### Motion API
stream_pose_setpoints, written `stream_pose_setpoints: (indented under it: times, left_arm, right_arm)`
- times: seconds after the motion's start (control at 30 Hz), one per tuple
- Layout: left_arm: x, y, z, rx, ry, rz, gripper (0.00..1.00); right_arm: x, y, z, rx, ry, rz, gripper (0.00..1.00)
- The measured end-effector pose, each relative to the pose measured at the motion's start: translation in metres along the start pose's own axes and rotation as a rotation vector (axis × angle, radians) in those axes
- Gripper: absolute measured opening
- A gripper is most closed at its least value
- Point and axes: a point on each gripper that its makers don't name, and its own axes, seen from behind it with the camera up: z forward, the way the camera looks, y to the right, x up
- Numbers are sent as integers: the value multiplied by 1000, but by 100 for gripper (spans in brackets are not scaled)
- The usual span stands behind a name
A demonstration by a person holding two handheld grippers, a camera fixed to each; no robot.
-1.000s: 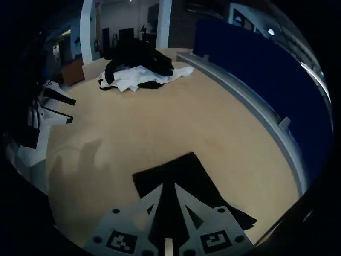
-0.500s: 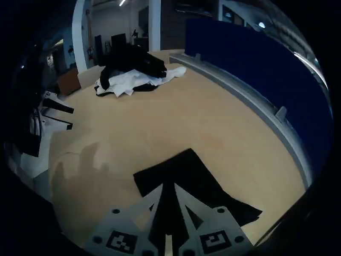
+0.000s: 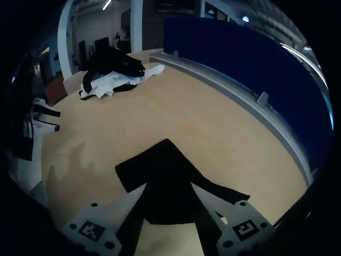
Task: Fold towel
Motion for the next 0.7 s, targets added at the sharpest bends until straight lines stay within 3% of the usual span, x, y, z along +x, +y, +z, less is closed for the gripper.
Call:
stream_pose_setpoints:
  times: [0.1,0.3,0.7]
  left_arm:
    - [1,1,0,-1,-1,0,86]
    - [1,3,0,-6,1,-3,86]
    - [2,3,0,-9,3,-18,86]
  right_arm:
    - [-2,4,-2,-10,6,12,75]
    - [-4,12,-3,-26,16,30,83]
    - [2,24,14,-19,-2,-12,83]
